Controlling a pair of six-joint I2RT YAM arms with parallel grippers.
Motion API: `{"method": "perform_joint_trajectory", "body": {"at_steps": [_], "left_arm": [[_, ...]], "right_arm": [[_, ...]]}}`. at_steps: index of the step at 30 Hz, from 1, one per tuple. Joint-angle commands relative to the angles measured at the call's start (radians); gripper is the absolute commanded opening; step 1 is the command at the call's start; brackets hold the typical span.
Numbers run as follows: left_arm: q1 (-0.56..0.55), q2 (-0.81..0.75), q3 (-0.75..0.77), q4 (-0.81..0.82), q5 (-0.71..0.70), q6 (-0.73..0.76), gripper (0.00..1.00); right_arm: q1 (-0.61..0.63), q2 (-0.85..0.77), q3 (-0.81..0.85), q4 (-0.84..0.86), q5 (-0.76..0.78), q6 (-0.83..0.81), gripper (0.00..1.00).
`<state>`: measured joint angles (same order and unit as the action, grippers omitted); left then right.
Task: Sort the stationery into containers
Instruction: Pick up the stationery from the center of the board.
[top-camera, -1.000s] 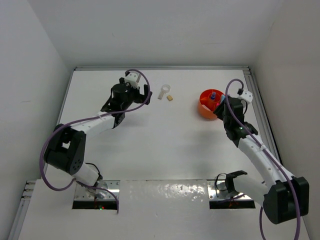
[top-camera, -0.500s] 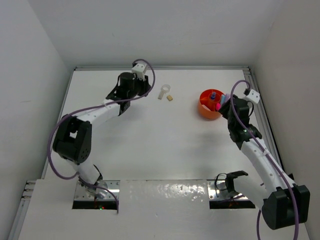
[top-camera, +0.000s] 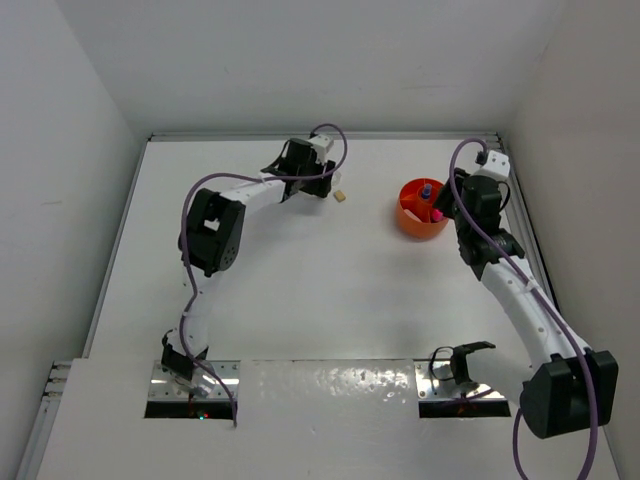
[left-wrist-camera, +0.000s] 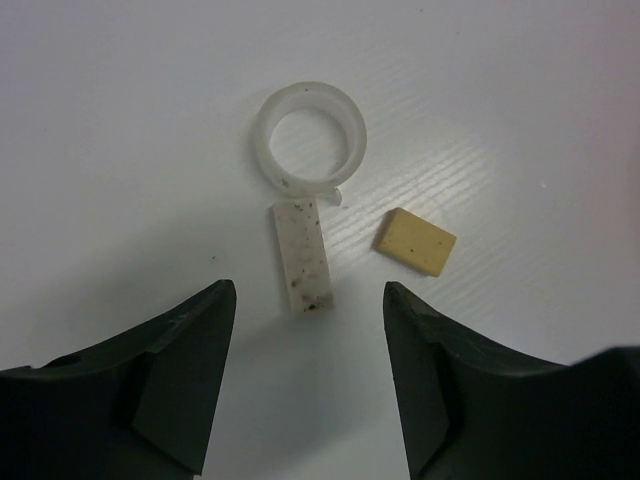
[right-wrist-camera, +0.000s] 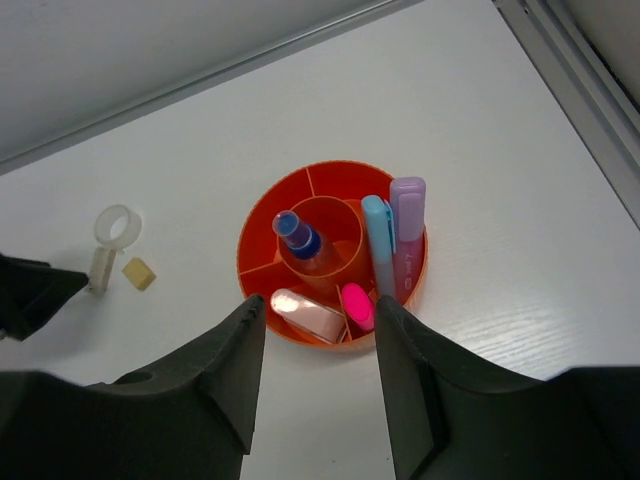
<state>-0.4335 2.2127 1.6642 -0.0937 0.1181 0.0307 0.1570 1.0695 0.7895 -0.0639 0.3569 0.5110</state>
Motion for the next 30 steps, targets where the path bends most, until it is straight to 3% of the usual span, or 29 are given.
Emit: {"method": "perform_joint_trajectory", "body": {"at_steps": [1, 7, 12, 14, 15, 19, 25, 29, 30], "left_arm": [[-0.017, 0.082, 0.123, -0.067, -0.029, 0.026, 0.60], [-0.036, 0.142, 0.134, -0.009, -0.151, 0.041, 0.63], [-0.047, 0.166, 0.131, -0.015, -0.204, 0.060, 0.58], [-0.048, 0.189, 0.155, -0.029, -0.207, 0.067, 0.50], [-0.050, 0.199, 0.170, -0.043, -0.206, 0.066, 0.35], [-0.047, 0.197, 0.186, -0.066, -0.177, 0.060, 0.00], [0.009, 0.064, 0.114, -0.112, -0.002, 0.084, 0.00], [0.048, -0.195, -0.064, -0.084, 0.130, 0.339, 0.00], [0.052, -0.249, -0.171, -0.065, 0.168, 0.391, 0.00]], "right_arm": [[-0.007, 0.018, 0.059, 0.041, -0.053, -0.045, 0.47], [-0.010, 0.029, 0.057, 0.032, -0.088, -0.040, 0.47], [-0.010, 0.023, 0.056, 0.027, -0.091, -0.046, 0.47], [-0.010, 0.021, 0.056, 0.027, -0.090, -0.054, 0.47], [-0.010, 0.021, 0.057, 0.027, -0.091, -0.055, 0.47], [-0.010, 0.021, 0.068, 0.027, -0.098, -0.071, 0.47], [-0.010, 0.047, 0.134, 0.000, -0.266, -0.187, 0.52], [-0.005, 0.107, 0.211, -0.030, -0.386, -0.194, 0.53], [-0.001, 0.121, 0.240, -0.024, -0.415, -0.187, 0.53]]}}
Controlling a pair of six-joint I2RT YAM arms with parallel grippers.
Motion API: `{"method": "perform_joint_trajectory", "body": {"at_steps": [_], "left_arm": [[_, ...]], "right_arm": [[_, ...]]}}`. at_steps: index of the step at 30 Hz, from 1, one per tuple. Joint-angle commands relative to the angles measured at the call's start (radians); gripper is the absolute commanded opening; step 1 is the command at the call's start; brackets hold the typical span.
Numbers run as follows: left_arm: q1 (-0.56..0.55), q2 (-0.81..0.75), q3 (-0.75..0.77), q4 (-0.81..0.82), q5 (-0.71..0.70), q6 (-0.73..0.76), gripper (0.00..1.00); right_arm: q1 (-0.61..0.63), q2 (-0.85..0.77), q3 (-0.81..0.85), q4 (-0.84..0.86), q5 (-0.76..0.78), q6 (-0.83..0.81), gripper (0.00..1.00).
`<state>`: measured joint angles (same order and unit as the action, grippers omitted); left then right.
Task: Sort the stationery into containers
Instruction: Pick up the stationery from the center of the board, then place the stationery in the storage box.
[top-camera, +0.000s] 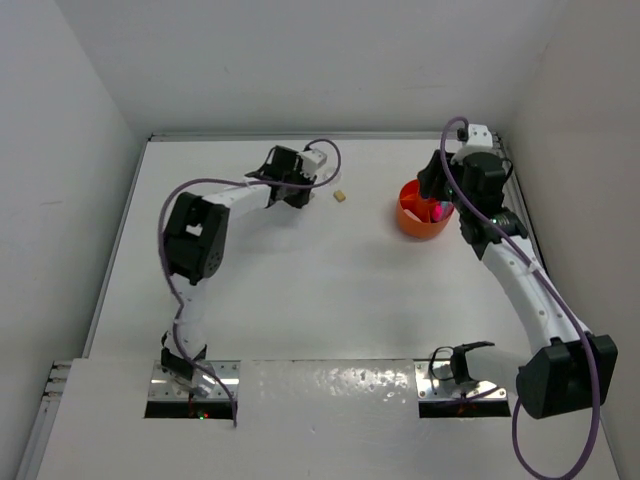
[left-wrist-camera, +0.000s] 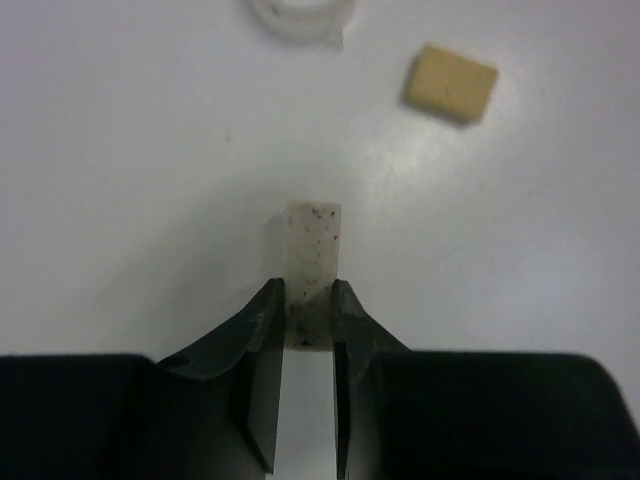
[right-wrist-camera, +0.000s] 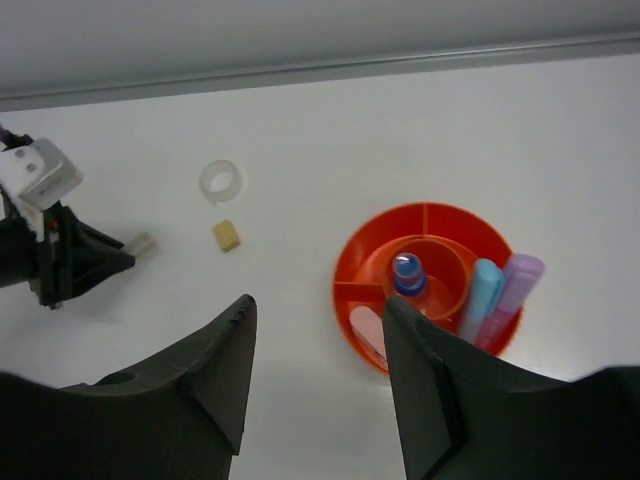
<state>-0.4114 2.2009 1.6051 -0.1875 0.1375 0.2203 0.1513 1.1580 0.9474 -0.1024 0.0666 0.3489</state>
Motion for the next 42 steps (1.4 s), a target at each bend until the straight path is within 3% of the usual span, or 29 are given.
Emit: {"method": "perform_joint_trajectory", "body": {"at_steps": [1, 3, 5, 7, 14, 33, 34, 38, 39, 42], "left_arm": [[0.032, -0.344, -0.172, 0.089, 0.227, 0.305, 0.00], [0.033, -0.447, -0.288, 0.169, 0.321, 0.384, 0.00], [0.025, -0.562, -0.468, 0.371, 0.486, 0.422, 0.00], [0.010, -0.605, -0.502, 0.414, 0.523, 0.416, 0.00], [-0.030, -0.622, -0.514, 0.532, 0.562, 0.242, 0.00], [-0.058, -0.653, -0.536, 0.672, 0.590, 0.159, 0.00], [-0.058, -0.655, -0.537, 0.674, 0.590, 0.156, 0.00], [-0.056, -0.656, -0.545, 0.684, 0.587, 0.136, 0.00], [-0.058, -0.655, -0.545, 0.688, 0.587, 0.128, 0.00], [-0.056, -0.656, -0.545, 0.706, 0.574, 0.114, 0.00]], "right_arm": [[0.020, 0.063, 0.109, 0.029, -0.170, -0.013, 0.53], [0.053, 0.096, 0.138, 0.038, -0.197, -0.007, 0.53], [0.109, 0.156, 0.183, 0.053, -0.220, -0.010, 0.55], [0.140, 0.195, 0.217, 0.058, -0.270, -0.014, 0.57], [0.241, 0.296, 0.326, 0.043, -0.452, -0.034, 0.57], [0.275, 0.381, 0.317, 0.150, -0.470, 0.044, 0.49], [0.275, 0.384, 0.317, 0.153, -0.470, 0.048, 0.45], [0.281, 0.384, 0.311, 0.171, -0.472, 0.055, 0.15], [0.283, 0.384, 0.310, 0.181, -0.472, 0.056, 0.03], [0.286, 0.381, 0.304, 0.175, -0.472, 0.048, 0.00]]}}
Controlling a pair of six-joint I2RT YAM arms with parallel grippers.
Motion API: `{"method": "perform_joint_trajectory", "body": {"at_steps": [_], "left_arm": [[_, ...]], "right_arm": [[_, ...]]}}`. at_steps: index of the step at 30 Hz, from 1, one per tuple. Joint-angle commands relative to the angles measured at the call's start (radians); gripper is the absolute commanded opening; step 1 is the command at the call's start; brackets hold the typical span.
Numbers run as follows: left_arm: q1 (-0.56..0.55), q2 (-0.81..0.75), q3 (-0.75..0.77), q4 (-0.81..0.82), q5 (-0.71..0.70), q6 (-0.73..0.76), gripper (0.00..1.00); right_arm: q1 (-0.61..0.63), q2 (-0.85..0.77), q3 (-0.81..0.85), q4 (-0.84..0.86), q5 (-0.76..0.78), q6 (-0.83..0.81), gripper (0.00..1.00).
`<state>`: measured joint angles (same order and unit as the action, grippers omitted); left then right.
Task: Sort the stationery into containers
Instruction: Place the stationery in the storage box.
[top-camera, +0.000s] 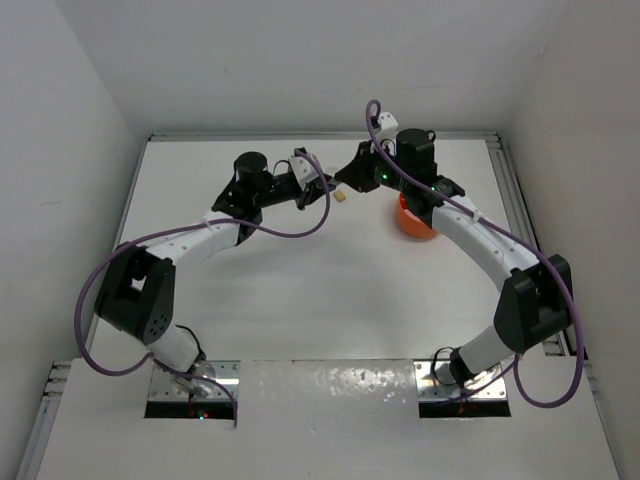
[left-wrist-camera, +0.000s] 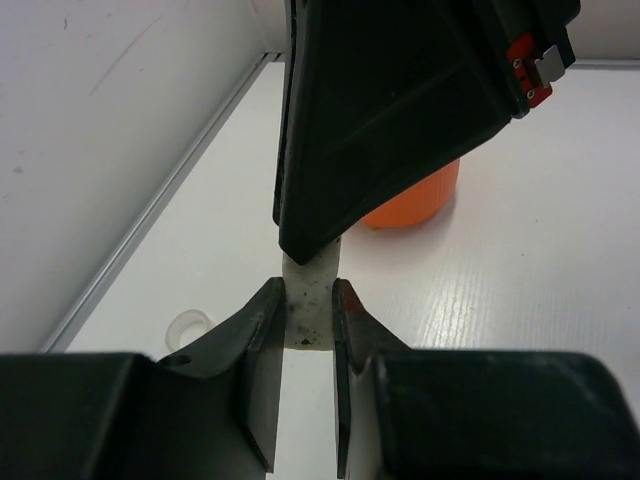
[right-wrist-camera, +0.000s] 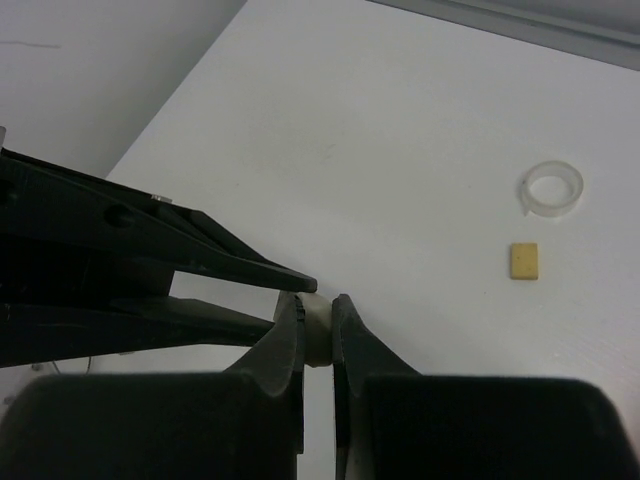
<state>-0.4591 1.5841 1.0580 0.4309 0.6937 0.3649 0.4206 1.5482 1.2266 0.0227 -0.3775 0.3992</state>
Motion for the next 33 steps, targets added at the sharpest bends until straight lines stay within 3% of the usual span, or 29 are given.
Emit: {"method": "perform_joint_trajectory", "body": {"at_steps": [1, 2, 3, 4, 5, 6, 14, 25, 33], "left_arm": [[-0.010, -0.036, 0.002, 0.101, 0.007, -0.035, 0.00], [-0.010, -0.038, 0.003, 0.106, -0.025, -0.041, 0.00], [-0.010, -0.032, 0.005, 0.106, -0.043, -0.059, 0.13], [-0.010, -0.029, 0.007, 0.103, -0.065, -0.072, 0.60], [-0.010, -0.029, 0.010, 0.097, -0.110, -0.084, 0.90], [-0.013, -0.026, 0.008, 0.089, -0.126, -0.090, 1.00], [0.025, -0.082, -0.069, 0.060, -0.356, -0.176, 1.00], [0.089, -0.127, -0.144, 0.029, -0.410, -0.208, 1.00], [0.114, -0.127, -0.158, 0.048, -0.410, -0.231, 1.00]], "right_arm": [[0.015, -0.013, 0.025, 0.043, -0.023, -0.003, 0.00], [0.015, -0.016, 0.025, 0.039, -0.014, -0.003, 0.00], [0.017, -0.019, 0.025, 0.025, 0.036, -0.008, 0.00], [0.015, -0.023, 0.027, 0.016, 0.070, -0.007, 0.00], [0.014, -0.026, 0.031, 0.004, 0.112, -0.008, 0.00], [0.006, -0.027, 0.039, -0.019, 0.150, -0.008, 0.00], [-0.066, 0.004, 0.073, -0.193, 0.769, -0.023, 0.00], [-0.092, 0.141, 0.076, -0.144, 1.028, 0.038, 0.00], [-0.091, 0.242, 0.120, -0.121, 1.094, 0.038, 0.00]]}}
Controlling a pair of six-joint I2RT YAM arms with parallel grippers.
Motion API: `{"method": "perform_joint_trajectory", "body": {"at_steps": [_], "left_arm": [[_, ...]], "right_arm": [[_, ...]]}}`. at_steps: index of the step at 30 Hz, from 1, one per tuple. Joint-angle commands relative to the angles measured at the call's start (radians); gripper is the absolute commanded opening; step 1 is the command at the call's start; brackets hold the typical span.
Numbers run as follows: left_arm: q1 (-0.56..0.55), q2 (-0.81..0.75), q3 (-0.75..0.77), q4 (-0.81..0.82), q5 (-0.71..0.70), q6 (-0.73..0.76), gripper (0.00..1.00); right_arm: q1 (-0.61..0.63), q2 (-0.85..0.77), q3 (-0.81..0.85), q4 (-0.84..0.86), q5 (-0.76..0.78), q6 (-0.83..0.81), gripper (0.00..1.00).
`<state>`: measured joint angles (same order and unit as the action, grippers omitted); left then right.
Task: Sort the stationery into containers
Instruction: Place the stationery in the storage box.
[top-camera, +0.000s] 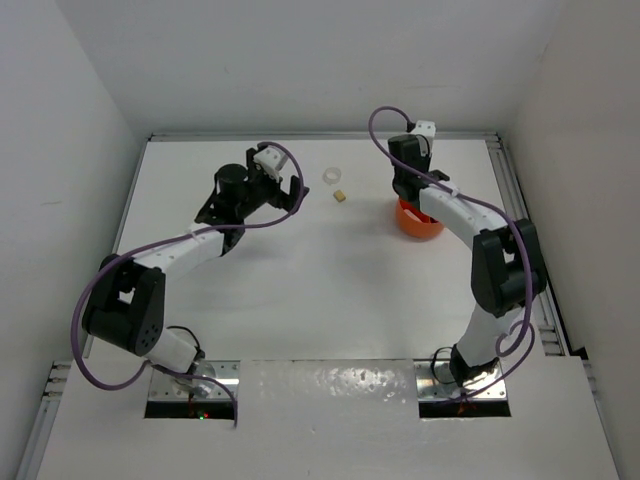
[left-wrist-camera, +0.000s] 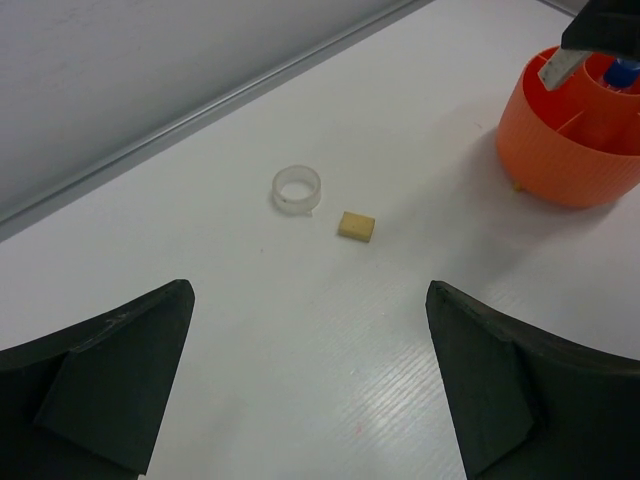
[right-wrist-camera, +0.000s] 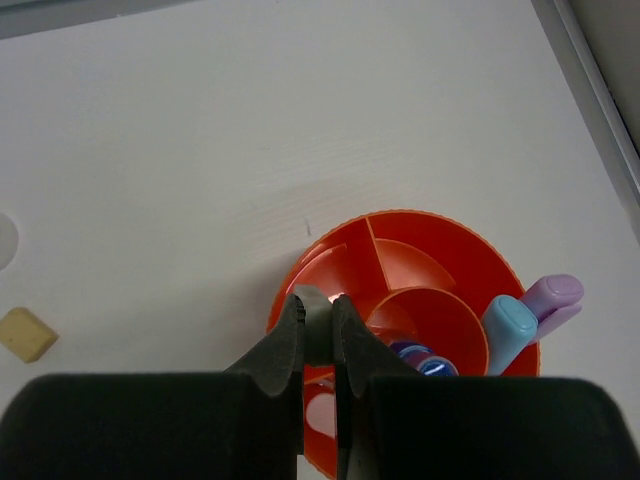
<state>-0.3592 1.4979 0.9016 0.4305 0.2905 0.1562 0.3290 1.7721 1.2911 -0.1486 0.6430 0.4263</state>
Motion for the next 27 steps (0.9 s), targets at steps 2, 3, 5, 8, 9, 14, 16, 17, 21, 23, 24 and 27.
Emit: {"method": "perform_joint_trajectory", "body": {"at_steps": [2, 3, 5, 8, 9, 14, 16, 17, 21, 23, 24, 27], "left_arm": [[0.017, -0.038, -0.001, 0.048, -0.007, -0.026, 1.00], [0.017, -0.039, 0.002, 0.051, -0.005, -0.026, 1.00], [0.019, -0.034, 0.002, 0.057, -0.008, -0.026, 1.00], [0.020, -0.033, 0.000, 0.068, -0.013, -0.023, 1.00], [0.019, -0.033, -0.001, 0.070, -0.014, -0.023, 1.00], [0.020, -0.030, -0.001, 0.065, -0.011, -0.026, 1.00], [0.020, -0.030, -0.001, 0.063, -0.011, -0.026, 1.00], [0.019, -0.028, 0.000, 0.063, -0.013, -0.026, 1.00], [0.019, -0.025, 0.006, 0.063, -0.007, -0.032, 1.00], [0.019, -0.030, 0.003, 0.063, -0.008, -0.032, 1.00], [0.019, -0.030, 0.002, 0.063, -0.008, -0.032, 1.00], [0.017, -0.036, 0.003, 0.059, -0.054, -0.041, 1.00]], "right_arm": [[0.001, 0.035, 0.059, 0.046, 0.076, 0.014, 0.00], [0.001, 0.038, 0.054, 0.046, 0.075, 0.017, 0.00], [0.002, 0.044, 0.051, 0.043, 0.076, 0.023, 0.00], [0.002, 0.062, 0.048, 0.043, 0.080, 0.020, 0.00], [0.004, 0.067, 0.056, 0.038, 0.080, 0.023, 0.00], [0.007, 0.064, 0.060, 0.034, 0.043, 0.020, 0.27], [0.013, 0.055, 0.057, 0.043, 0.035, 0.003, 0.33], [0.019, 0.052, 0.053, 0.055, 0.032, -0.006, 0.37], [0.038, 0.029, 0.039, 0.121, -0.032, -0.095, 0.49], [0.067, 0.010, 0.031, 0.186, -0.057, -0.180, 0.55], [0.067, 0.010, 0.031, 0.187, -0.057, -0.181, 0.55], [0.084, 0.006, 0.039, 0.231, -0.285, -0.274, 0.49]]}}
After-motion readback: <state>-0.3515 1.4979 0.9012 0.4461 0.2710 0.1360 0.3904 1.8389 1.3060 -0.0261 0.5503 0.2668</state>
